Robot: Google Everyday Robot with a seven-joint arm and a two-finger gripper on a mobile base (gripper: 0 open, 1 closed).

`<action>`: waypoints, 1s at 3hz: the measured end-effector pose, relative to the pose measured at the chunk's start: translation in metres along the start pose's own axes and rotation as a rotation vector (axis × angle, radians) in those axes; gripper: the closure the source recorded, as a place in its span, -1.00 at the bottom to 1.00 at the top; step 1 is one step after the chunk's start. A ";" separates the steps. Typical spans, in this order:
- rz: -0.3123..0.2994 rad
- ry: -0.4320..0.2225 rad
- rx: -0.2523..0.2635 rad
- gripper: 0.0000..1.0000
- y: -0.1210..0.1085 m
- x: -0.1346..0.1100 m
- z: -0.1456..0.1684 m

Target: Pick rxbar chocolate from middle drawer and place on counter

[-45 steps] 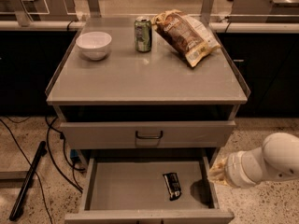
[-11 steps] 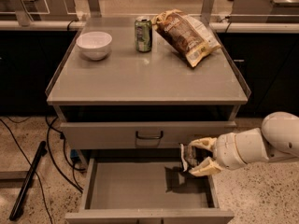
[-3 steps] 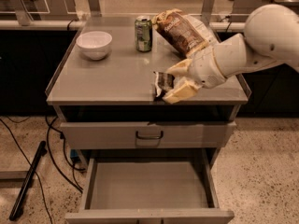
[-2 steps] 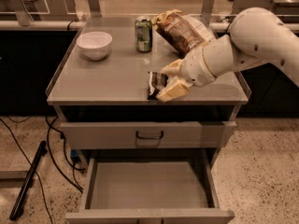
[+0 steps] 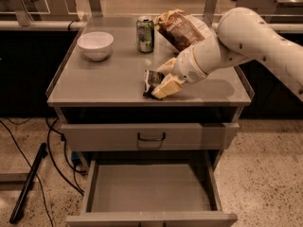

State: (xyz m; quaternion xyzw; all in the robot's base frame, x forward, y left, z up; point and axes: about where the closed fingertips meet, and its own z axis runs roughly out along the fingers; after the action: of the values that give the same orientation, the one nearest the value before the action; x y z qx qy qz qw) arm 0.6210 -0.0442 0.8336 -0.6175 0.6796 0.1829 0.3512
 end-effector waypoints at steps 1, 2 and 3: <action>0.000 0.000 0.001 0.69 -0.001 0.000 0.001; 0.000 0.000 0.001 0.25 -0.001 0.000 0.001; 0.001 0.001 0.000 -0.24 -0.001 0.000 0.001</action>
Offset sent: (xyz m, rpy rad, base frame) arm 0.0010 0.0005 -0.0001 -0.0004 -0.0002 -0.0007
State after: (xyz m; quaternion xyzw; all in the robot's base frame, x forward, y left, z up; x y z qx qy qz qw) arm 0.6220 -0.0433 0.8332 -0.6171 0.6802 0.1826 0.3510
